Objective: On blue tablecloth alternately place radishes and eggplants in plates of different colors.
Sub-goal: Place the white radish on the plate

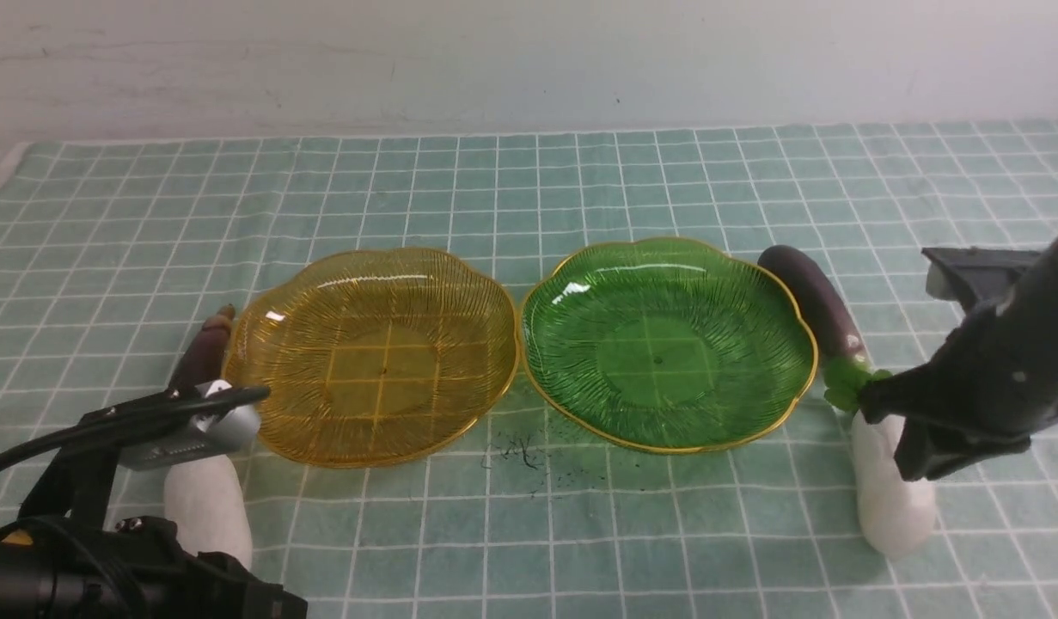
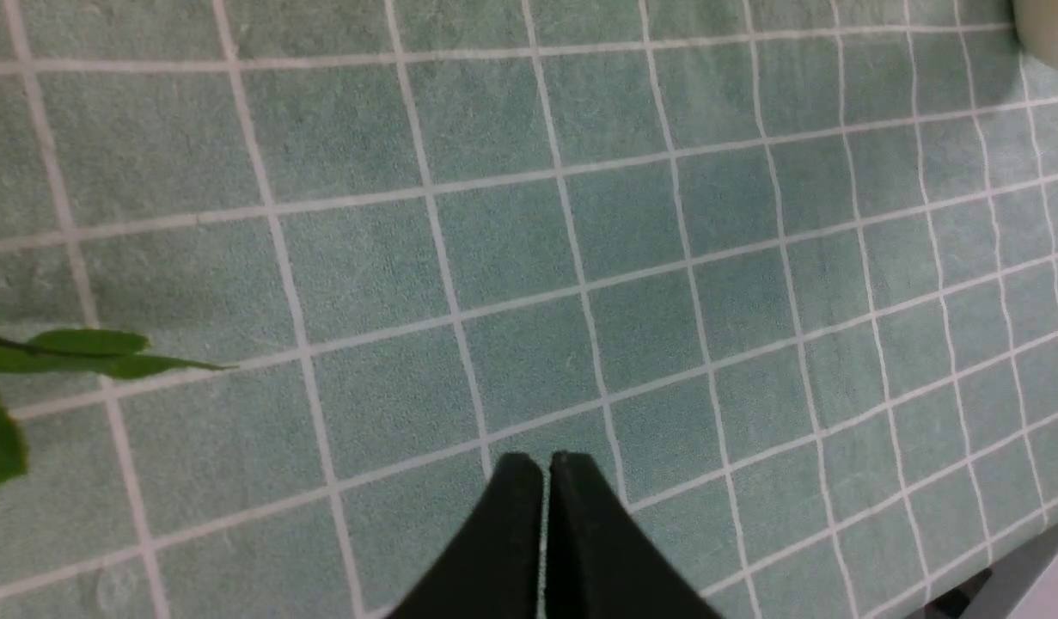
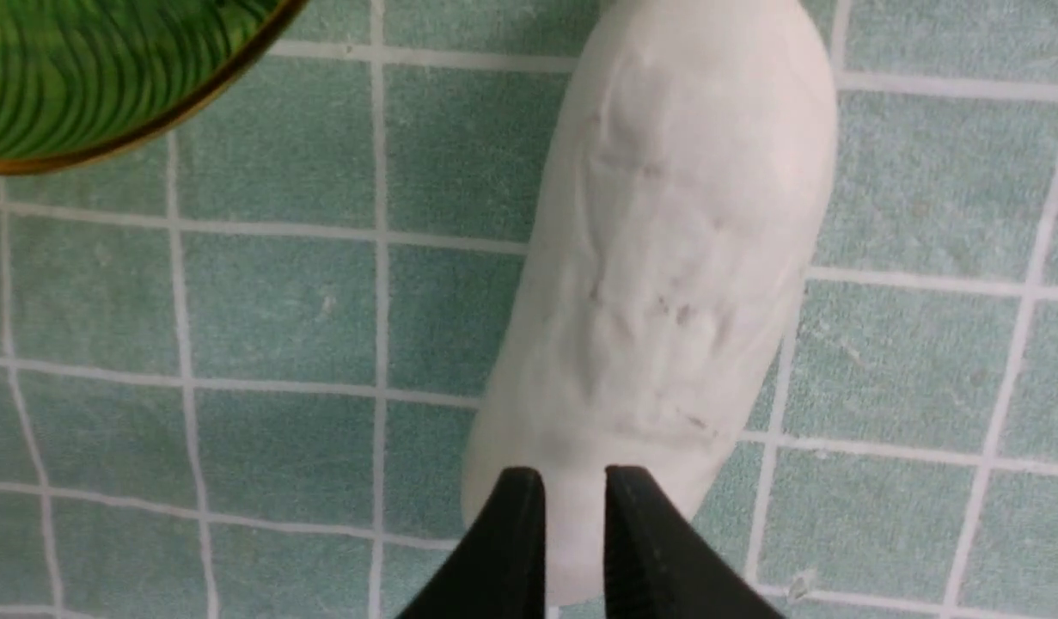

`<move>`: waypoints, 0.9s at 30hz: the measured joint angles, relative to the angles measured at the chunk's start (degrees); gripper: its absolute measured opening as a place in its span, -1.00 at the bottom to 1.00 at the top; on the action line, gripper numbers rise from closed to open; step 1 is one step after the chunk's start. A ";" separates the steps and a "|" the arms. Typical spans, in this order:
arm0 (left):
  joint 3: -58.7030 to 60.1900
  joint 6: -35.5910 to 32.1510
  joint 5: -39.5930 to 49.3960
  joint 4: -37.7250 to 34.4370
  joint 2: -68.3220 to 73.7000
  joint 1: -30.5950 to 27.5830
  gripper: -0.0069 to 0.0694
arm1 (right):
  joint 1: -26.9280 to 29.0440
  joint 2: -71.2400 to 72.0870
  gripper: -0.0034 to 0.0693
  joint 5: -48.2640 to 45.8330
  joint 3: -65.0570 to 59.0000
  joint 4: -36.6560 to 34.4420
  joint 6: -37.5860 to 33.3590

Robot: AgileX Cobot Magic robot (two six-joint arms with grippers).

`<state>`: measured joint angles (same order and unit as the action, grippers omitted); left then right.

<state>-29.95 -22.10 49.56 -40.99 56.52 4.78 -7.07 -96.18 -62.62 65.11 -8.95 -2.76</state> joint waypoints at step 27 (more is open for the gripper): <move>0.00 0.41 0.19 -0.06 0.00 0.00 -0.37 | -0.62 -7.38 0.56 5.20 2.99 4.63 13.21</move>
<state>-29.95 -21.69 49.75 -41.05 56.52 4.78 -7.70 -103.56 -57.42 68.10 -4.32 10.45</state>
